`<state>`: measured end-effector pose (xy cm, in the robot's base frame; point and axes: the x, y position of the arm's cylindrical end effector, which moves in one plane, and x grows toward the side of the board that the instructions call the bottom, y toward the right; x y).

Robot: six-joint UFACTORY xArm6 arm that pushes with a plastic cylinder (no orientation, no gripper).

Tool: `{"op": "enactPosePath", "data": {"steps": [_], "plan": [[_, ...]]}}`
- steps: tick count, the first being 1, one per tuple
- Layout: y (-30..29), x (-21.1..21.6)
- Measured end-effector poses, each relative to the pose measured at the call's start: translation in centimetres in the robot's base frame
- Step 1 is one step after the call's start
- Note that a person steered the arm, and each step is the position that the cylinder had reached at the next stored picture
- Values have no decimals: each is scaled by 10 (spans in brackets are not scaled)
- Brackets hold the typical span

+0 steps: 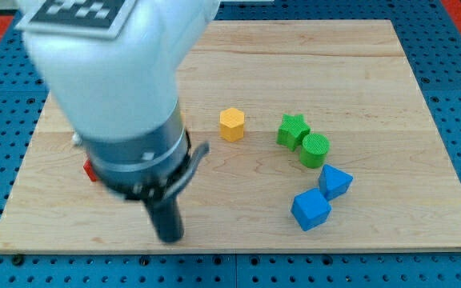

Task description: Move hexagon on right side of heart

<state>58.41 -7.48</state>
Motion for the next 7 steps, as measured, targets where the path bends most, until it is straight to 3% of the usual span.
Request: {"op": "enactPosePath", "data": {"steps": [1,2,5,6,7], "plan": [[1,-59],[1,-89],[1,-112],[61,-115],[119,-151]]}}
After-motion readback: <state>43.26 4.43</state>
